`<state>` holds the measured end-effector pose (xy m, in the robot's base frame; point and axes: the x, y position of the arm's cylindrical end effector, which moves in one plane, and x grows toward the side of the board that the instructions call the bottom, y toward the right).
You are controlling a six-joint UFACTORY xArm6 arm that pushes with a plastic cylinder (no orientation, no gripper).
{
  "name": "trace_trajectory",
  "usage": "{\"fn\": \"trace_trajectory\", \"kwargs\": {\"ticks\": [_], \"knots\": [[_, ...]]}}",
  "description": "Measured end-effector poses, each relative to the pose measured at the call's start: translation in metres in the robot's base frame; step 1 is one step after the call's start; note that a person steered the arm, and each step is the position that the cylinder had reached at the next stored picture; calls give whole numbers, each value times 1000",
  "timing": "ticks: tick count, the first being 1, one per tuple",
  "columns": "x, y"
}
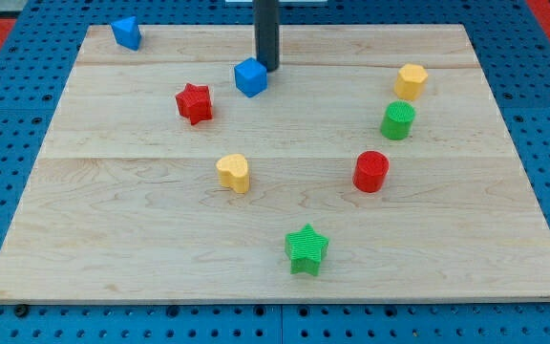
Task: Move the red circle towards top center
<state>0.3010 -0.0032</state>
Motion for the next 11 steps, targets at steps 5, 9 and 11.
{"fn": "trace_trajectory", "kwargs": {"ticks": [5,9,11], "knots": [[246,131],[177,104],[137,56]]}}
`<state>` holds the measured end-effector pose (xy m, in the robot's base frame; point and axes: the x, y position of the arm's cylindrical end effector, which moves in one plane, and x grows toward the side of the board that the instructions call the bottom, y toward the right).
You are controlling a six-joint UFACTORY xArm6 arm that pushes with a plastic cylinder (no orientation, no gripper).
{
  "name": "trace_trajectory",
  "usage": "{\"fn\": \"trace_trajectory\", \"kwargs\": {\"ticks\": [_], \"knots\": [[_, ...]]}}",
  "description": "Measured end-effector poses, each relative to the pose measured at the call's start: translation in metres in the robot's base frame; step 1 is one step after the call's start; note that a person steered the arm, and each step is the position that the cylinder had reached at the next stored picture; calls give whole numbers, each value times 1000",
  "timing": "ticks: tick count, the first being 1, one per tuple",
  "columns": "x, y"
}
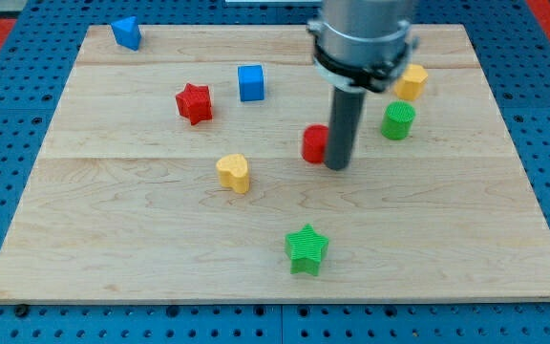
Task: Move the red circle towards top center
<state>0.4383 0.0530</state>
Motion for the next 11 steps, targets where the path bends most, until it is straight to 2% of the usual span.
{"fn": "trace_trajectory", "kwargs": {"ticks": [1,2,4,6,9,11], "knots": [[-29,-48],[-49,-63],[-66,-67],[-121,-69],[-127,53],[-144,-23]]}}
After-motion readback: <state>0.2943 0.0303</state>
